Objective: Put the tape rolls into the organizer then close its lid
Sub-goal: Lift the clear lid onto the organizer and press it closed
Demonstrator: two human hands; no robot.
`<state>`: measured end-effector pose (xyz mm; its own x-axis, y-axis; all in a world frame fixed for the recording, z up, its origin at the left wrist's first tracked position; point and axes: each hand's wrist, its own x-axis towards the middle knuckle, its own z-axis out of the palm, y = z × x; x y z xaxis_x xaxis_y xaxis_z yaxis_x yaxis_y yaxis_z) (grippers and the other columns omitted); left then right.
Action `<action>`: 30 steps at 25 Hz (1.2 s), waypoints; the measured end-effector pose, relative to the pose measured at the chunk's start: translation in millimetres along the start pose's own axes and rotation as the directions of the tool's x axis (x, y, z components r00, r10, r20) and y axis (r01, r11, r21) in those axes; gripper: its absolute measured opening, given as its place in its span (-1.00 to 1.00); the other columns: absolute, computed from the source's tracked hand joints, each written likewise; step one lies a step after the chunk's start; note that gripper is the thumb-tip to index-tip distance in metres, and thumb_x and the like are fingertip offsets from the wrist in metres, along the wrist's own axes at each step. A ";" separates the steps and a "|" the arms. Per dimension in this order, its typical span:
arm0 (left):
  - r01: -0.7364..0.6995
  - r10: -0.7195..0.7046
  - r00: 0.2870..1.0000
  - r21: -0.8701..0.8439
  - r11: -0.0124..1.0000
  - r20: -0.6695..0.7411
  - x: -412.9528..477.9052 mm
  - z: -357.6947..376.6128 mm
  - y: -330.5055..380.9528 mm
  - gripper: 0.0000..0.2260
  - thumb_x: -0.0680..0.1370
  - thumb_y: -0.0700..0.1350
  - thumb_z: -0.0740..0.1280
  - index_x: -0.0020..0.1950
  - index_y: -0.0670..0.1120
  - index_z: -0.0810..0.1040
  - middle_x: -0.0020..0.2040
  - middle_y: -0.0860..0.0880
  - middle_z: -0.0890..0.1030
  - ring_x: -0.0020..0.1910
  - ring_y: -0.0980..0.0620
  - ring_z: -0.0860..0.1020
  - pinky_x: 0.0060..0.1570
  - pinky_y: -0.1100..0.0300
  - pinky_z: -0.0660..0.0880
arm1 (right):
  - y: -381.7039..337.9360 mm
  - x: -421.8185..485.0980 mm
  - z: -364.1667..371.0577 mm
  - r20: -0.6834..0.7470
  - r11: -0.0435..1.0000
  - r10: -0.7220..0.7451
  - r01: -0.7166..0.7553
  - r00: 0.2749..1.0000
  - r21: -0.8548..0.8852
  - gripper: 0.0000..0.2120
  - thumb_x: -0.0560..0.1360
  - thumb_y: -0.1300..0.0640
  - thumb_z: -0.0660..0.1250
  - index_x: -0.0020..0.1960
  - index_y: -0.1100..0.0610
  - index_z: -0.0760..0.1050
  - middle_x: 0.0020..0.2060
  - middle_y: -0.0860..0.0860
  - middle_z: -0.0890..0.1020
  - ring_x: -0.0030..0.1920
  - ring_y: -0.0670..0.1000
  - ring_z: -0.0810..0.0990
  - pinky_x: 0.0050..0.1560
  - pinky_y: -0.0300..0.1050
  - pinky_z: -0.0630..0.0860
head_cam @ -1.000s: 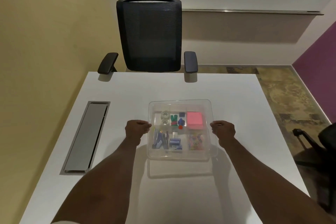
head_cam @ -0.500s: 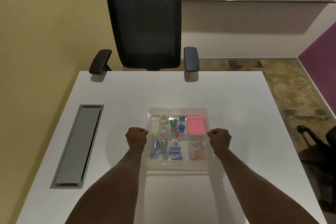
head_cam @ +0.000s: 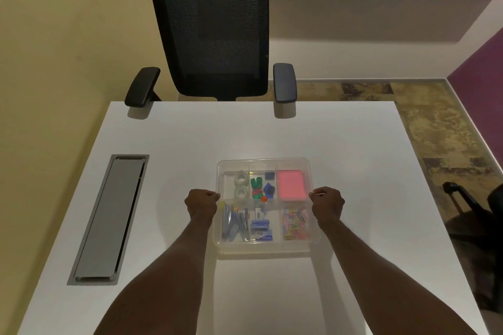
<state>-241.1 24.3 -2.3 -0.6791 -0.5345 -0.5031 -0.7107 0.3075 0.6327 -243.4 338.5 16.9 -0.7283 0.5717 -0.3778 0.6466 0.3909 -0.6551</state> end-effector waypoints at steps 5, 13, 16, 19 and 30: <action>-0.028 0.028 1.000 -0.004 1.000 -0.003 -10.6 -0.6 -0.2 -0.90 0.49 -0.22 0.57 -0.04 -0.23 0.79 -0.07 -0.23 0.78 0.03 -0.21 0.74 0.14 -0.03 0.67 | 4.8 -1.8 -2.0 -0.011 0.999 0.032 -0.033 0.999 -0.010 -0.93 0.46 0.28 0.50 -0.06 0.25 0.67 -0.09 0.20 0.72 -0.07 0.19 0.69 -0.02 -0.06 0.60; -0.214 0.217 0.976 0.152 0.965 -0.004 -25.6 4.4 13.7 -0.68 0.59 -0.16 0.42 0.32 -0.25 0.61 0.28 -0.25 0.64 0.29 -0.23 0.60 0.29 -0.05 0.52 | -5.1 -0.9 -6.4 0.110 0.953 -0.138 0.162 0.984 -0.257 -0.68 0.53 0.14 0.42 0.24 0.22 0.53 0.15 0.18 0.63 0.17 0.20 0.60 0.07 -0.02 0.51; -0.365 0.359 0.931 0.201 0.909 0.068 -23.8 12.1 28.7 -0.49 0.65 -0.11 0.36 0.59 -0.20 0.38 0.57 -0.19 0.43 0.58 -0.17 0.38 0.56 -0.05 0.34 | -19.4 -4.4 1.1 0.146 0.852 -0.353 0.382 0.924 -0.358 -0.55 0.57 0.14 0.34 0.42 0.21 0.39 0.33 0.15 0.50 0.34 0.16 0.49 0.27 0.01 0.47; -0.457 0.398 0.888 0.329 0.827 0.232 -16.1 20.8 44.4 -0.41 0.73 -0.07 0.22 0.72 -0.17 0.10 0.73 -0.12 0.12 0.72 -0.09 0.11 0.69 0.05 0.06 | -31.8 5.5 13.3 0.259 0.740 -0.443 0.513 0.858 -0.435 -0.38 0.58 0.19 0.29 0.59 0.20 0.17 0.57 0.12 0.26 0.55 0.12 0.27 0.52 0.00 0.27; -0.565 0.417 0.820 0.669 0.483 0.392 0.4 20.2 55.4 -0.51 0.77 -0.07 0.06 0.68 -0.23 0.16 0.72 -0.18 0.14 0.71 -0.12 0.15 0.71 -0.01 0.02 | -28.3 27.5 30.9 0.332 0.619 -0.495 0.594 0.803 -0.514 -0.43 0.56 0.27 0.25 0.54 0.30 0.23 0.53 0.22 0.33 0.53 0.20 0.32 0.55 0.12 0.24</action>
<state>-284.5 57.0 20.7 -0.9254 -0.0015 -0.3790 -0.0819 0.9772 0.1960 -288.8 320.9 4.9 -0.9801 0.0258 -0.1967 0.0840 0.9523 -0.2935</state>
